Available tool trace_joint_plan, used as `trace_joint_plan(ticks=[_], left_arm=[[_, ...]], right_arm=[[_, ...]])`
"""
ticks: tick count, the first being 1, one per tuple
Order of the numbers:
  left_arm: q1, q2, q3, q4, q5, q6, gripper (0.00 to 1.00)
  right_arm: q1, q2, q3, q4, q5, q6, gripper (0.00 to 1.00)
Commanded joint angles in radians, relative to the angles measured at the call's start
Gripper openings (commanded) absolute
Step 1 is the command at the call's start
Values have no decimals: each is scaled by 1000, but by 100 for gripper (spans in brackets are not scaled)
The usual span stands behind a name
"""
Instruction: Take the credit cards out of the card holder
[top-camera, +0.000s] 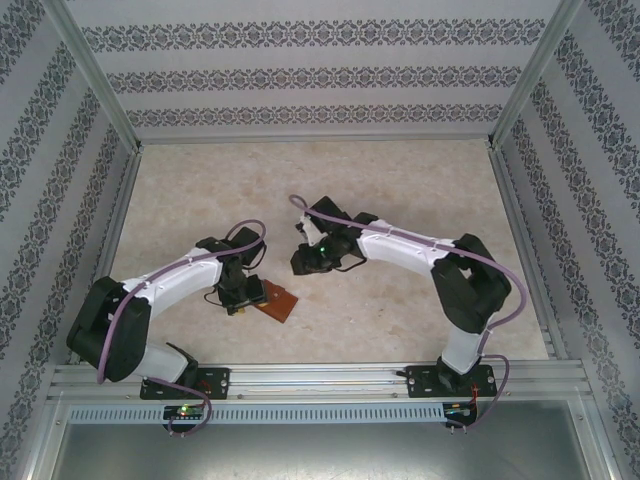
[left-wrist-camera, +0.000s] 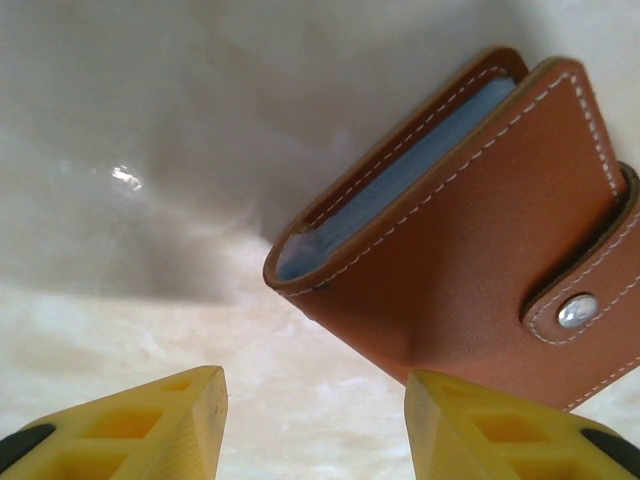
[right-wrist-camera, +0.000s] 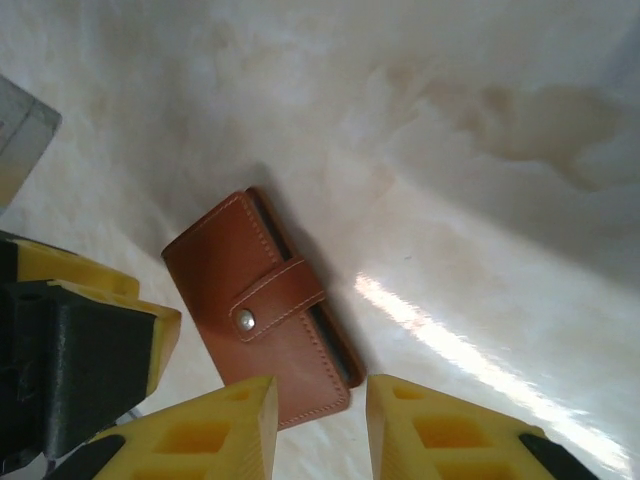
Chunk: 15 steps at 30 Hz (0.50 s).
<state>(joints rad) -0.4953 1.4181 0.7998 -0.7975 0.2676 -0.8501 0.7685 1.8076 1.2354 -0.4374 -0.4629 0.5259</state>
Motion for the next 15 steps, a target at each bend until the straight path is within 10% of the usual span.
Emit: trace_joint_plan(ticks=[1, 15], left_arm=[[7, -20, -37, 130, 66, -39, 50], [7, 110, 17, 385, 174, 90, 39]], right_arm=[[24, 40, 32, 34, -51, 28, 30], [32, 6, -114, 52, 14, 109, 26]])
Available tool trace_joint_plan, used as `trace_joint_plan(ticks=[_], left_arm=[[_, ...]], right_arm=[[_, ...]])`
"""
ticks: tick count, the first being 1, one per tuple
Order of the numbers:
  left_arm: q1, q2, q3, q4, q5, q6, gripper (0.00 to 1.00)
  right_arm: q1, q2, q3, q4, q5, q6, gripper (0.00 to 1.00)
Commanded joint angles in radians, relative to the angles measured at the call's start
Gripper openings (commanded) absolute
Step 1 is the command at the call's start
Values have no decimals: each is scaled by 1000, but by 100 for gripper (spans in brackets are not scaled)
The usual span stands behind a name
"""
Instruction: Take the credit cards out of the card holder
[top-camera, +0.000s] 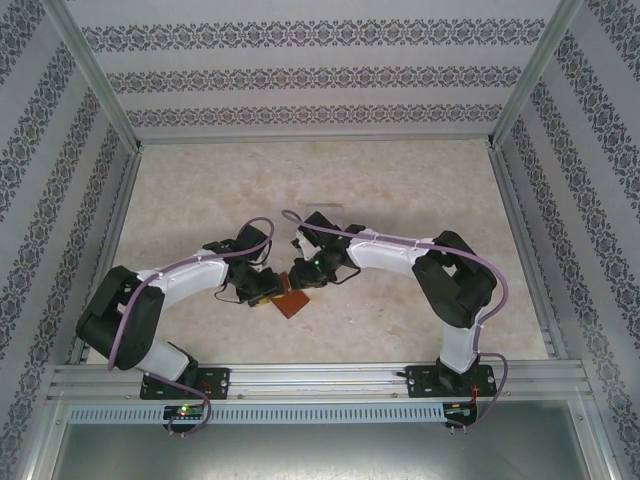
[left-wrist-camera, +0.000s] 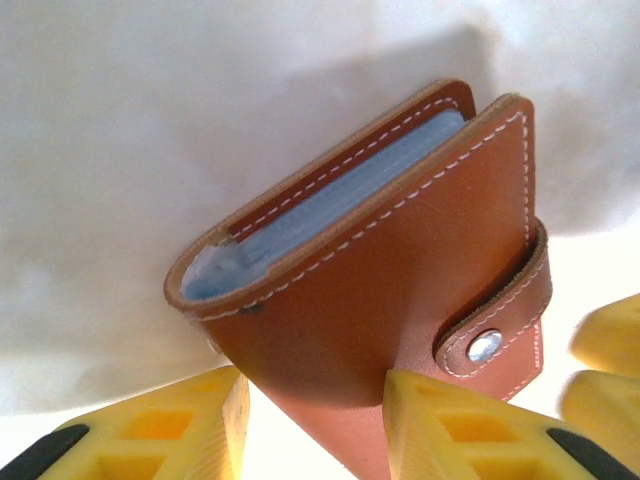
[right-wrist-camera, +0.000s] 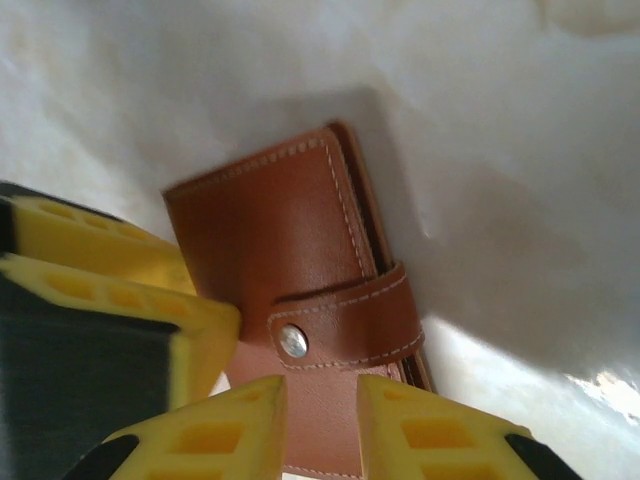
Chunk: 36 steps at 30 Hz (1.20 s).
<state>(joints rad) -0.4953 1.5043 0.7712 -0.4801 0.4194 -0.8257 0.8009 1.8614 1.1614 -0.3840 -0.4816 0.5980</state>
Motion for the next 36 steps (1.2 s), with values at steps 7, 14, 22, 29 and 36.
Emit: trace_joint_plan(ticks=[7, 14, 22, 29, 36], left_arm=[[4, 122, 125, 99, 96, 121, 35], [-5, 134, 139, 130, 122, 99, 31], [7, 118, 123, 21, 48, 85, 31], [8, 154, 68, 95, 159, 65, 21], [7, 159, 12, 161, 207, 29, 16]], right_arm=[[1, -142, -139, -3, 65, 83, 26], [2, -228, -114, -173, 277, 106, 34], [27, -200, -53, -199, 341, 209, 52], [47, -115, 26, -229, 338, 262, 54], [64, -39, 83, -252, 331, 267, 55]])
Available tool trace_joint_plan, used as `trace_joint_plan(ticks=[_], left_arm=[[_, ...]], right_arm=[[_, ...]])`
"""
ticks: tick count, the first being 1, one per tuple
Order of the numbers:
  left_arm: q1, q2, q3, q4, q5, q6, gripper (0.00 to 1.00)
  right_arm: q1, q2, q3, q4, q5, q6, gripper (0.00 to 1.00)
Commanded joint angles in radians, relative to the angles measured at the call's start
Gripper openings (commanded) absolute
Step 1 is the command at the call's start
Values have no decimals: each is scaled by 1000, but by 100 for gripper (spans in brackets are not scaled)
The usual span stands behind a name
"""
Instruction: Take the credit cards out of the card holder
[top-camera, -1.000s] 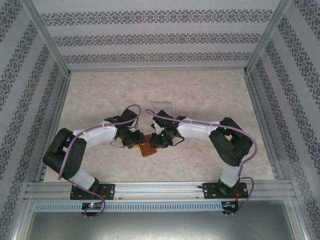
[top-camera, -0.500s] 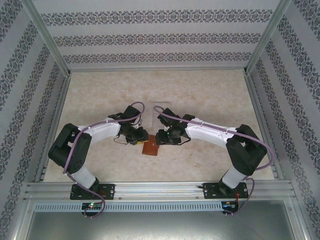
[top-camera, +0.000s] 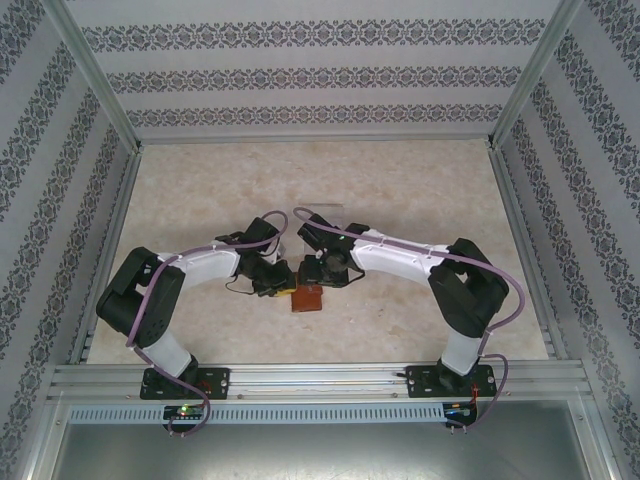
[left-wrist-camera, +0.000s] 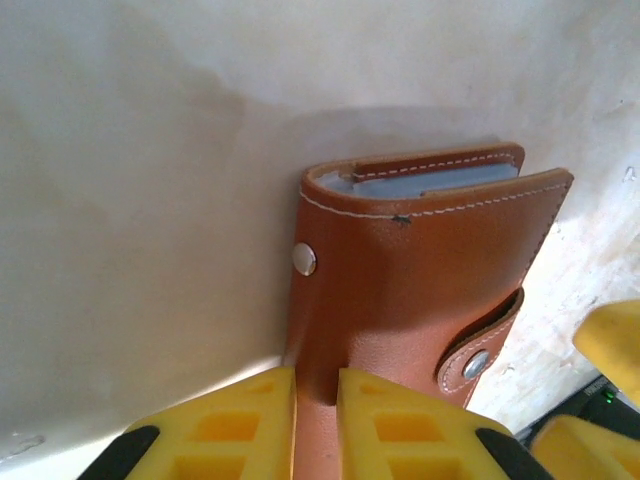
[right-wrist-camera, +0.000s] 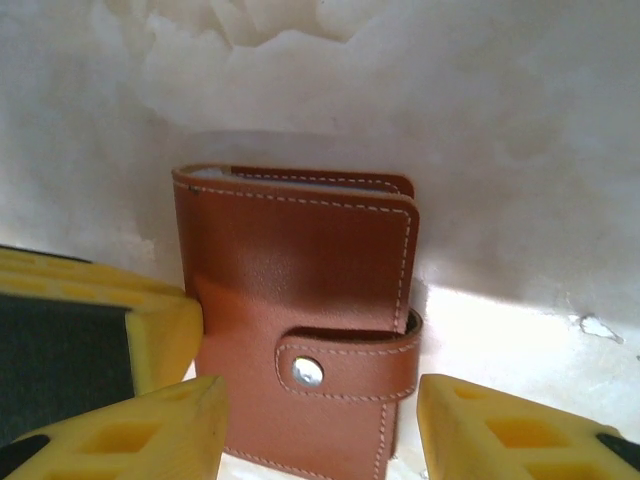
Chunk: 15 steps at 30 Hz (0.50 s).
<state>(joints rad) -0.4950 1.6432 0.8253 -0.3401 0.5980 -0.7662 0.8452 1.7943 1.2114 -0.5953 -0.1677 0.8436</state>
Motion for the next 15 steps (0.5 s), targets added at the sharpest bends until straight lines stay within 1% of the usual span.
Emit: trace_joint_plan(ticks=[1, 7, 15], left_arm=[[7, 20, -48, 31, 33, -36, 16], [8, 28, -59, 33, 32, -40, 15], [7, 41, -51, -1, 5, -36, 14]], right_arm=[[23, 38, 39, -45, 22, 21, 56], [28, 75, 49, -58, 45, 22, 54], [30, 111, 62, -88, 74, -8, 47]])
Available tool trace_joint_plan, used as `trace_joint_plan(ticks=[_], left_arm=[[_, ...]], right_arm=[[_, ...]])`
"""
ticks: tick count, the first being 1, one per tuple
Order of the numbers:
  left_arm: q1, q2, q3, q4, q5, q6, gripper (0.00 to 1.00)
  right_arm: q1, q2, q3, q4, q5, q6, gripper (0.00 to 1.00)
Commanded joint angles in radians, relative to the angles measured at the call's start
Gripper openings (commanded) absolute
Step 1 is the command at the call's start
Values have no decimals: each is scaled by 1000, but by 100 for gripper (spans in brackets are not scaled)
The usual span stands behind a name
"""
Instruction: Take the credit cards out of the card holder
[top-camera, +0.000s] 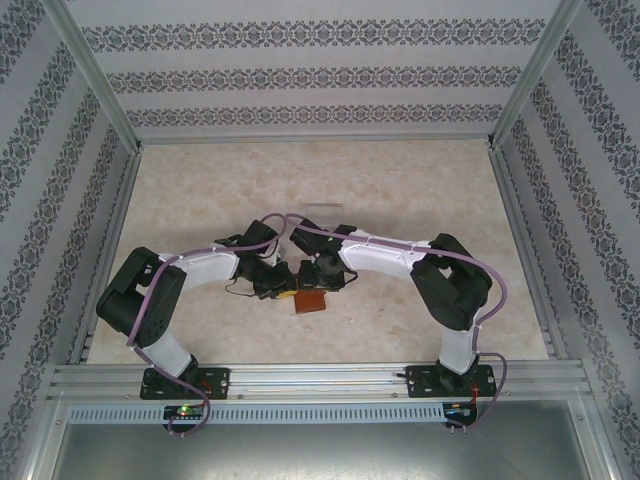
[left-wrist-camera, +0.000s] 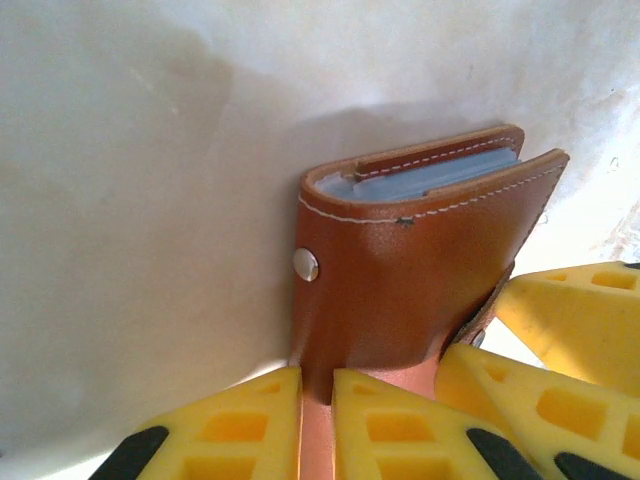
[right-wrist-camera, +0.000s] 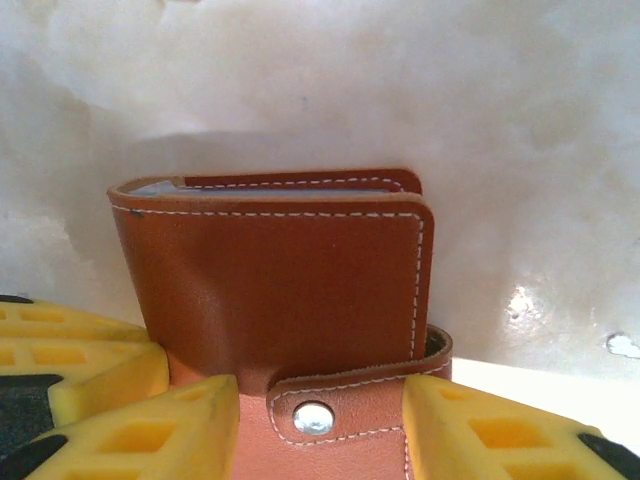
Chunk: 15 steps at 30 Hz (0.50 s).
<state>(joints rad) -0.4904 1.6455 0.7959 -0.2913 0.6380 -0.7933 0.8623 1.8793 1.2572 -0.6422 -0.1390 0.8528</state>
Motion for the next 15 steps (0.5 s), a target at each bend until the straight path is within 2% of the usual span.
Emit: trace_joint_plan(ticks=[1, 7, 10, 12, 15], left_arm=[[3, 40, -20, -52, -37, -8, 14], [3, 48, -11, -64, -37, -7, 14], [2, 48, -7, -72, -43, -4, 13], [3, 50, -5, -75, -44, -2, 13], [4, 56, -3, -78, -45, -2, 13]], right_arm=[[14, 28, 16, -43, 47, -18, 46], [15, 34, 18, -44, 44, -28, 38], [15, 33, 19, -45, 45, -31, 37], [15, 34, 21, -45, 44, -33, 42], [18, 36, 22, -47, 44, -35, 37]])
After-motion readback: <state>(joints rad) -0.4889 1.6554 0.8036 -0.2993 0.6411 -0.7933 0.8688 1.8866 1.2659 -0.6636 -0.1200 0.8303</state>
